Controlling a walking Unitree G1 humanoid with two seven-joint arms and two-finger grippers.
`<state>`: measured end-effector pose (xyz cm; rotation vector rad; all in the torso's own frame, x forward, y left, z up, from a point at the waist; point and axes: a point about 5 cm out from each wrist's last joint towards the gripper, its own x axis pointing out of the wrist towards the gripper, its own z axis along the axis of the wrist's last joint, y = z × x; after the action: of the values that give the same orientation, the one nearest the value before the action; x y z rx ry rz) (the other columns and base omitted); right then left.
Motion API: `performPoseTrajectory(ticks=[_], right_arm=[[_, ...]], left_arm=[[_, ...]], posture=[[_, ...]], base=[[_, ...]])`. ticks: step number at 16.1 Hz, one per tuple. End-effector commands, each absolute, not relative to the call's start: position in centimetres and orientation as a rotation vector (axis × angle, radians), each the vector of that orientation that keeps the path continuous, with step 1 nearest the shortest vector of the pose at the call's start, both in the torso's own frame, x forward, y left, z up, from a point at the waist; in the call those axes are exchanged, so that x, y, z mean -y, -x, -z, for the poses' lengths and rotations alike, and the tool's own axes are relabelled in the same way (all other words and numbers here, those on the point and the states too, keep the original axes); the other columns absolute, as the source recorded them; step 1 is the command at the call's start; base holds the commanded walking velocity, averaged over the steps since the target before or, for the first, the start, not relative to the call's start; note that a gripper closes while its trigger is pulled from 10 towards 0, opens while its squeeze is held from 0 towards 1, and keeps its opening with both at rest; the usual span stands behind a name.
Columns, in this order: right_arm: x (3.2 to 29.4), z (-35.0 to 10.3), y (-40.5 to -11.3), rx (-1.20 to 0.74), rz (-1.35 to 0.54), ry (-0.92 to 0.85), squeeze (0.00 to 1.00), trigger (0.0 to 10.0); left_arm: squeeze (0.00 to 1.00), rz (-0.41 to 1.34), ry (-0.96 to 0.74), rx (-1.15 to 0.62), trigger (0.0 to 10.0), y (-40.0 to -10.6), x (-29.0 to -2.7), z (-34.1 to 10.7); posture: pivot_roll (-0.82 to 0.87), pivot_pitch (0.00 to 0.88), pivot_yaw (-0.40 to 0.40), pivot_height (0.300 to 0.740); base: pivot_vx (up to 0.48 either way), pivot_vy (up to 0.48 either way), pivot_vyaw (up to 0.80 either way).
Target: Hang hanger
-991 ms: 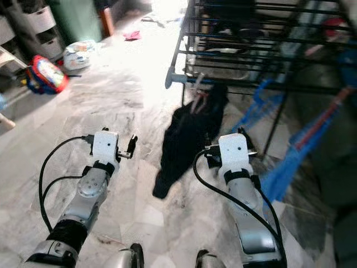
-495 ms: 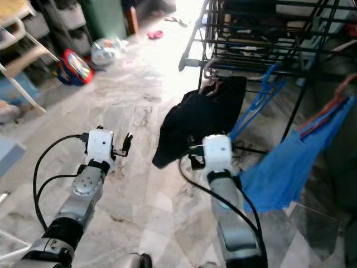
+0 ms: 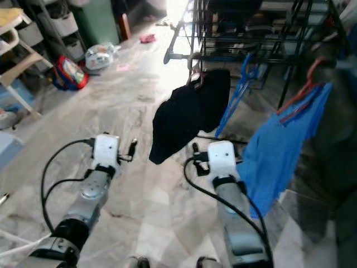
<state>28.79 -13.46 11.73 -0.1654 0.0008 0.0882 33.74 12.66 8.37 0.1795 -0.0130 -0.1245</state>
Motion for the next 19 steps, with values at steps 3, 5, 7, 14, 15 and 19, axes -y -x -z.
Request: performPoseTrajectory(ticks=[3, 5, 7, 14, 15, 19], right_arm=[[12.5, -11.9, -28.6, 0.01, -0.121, 0.141, 0.0, 10.0], [12.2, -11.8, -28.6, 0.006, -0.139, 0.127, 0.0, 10.0], [11.8, -11.8, -28.7, 0.013, -0.158, 0.12, 0.0, 10.0], [11.3, -11.7, -28.8, 0.011, -0.177, 0.103, 0.0, 10.0], [11.3, -11.6, -28.8, 0.007, -0.179, 0.1, 0.0, 10.0], [11.3, -11.6, -28.7, 0.008, -0.19, 0.103, 0.0, 10.0]], left_arm=[[0.0, 0.103, -0.192, -0.013, 10.0, -33.4, -13.4, -7.6], [0.0, 0.1, -0.194, -0.02, 10.0, -33.2, -13.5, -7.3], [0.0, 0.097, -0.202, -0.028, 10.0, -33.1, -13.7, -7.0], [0.0, 0.09, -0.222, -0.043, 10.0, -33.1, -14.2, -6.8], [0.0, 0.093, -0.224, -0.046, 10.0, -33.0, -14.1, -6.7], [0.0, 0.102, -0.229, -0.041, 10.0, -33.0, -13.9, -6.6]], posture=[[-0.04, 0.131, 0.059, 0.74], [-0.03, 0.135, 0.059, 0.74], [-0.02, 0.138, 0.062, 0.74], [-0.02, 0.138, 0.07, 0.74], [-0.02, 0.139, 0.071, 0.74], [-0.03, 0.139, 0.069, 0.74]], base=[[-0.251, 0.0, 0.0], [-0.255, 0.0, 0.0], [-0.263, 0.0, 0.0], [-0.273, 0.0, 0.0], [0.0, 0.0, 0.0], [0.0, 0.0, 0.0]])
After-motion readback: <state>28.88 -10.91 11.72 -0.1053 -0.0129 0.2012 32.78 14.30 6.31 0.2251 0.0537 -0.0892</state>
